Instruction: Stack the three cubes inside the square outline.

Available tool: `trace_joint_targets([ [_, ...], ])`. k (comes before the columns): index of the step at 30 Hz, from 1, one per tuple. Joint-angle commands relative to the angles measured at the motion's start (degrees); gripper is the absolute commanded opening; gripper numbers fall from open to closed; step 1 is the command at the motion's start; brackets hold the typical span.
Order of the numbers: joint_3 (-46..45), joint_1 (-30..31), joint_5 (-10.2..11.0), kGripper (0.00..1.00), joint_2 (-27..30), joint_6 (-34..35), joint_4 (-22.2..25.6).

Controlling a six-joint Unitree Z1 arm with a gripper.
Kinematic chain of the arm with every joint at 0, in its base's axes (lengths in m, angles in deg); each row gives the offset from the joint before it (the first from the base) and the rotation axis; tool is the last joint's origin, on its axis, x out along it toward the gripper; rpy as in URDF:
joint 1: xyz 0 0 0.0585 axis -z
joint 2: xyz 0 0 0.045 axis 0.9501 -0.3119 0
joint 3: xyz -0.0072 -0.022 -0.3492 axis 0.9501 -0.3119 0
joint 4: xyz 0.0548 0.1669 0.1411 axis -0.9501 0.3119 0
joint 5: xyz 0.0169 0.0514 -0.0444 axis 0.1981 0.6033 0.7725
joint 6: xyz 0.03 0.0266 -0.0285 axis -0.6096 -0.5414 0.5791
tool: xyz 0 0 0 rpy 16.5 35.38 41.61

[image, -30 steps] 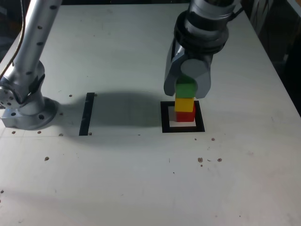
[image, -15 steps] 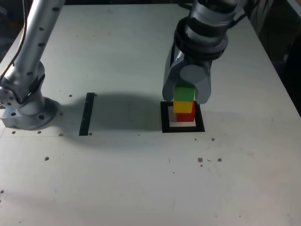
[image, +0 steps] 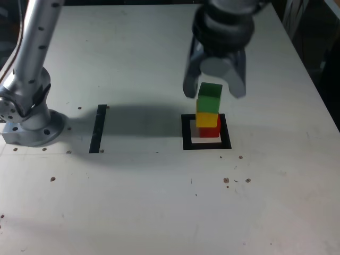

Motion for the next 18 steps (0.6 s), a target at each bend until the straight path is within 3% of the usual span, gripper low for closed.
trace_joint_targets([
  [1, -0.83, -0.03, -0.04, 0.99, 2.59, -0.43, 0.84],
  [11, -14.15, -0.09, 0.17, 0.99, 19.18, -2.54, 0.46],
  [18, -31.16, -2.78, -1.13, 0.99, 25.47, -1.89, -2.74],
])
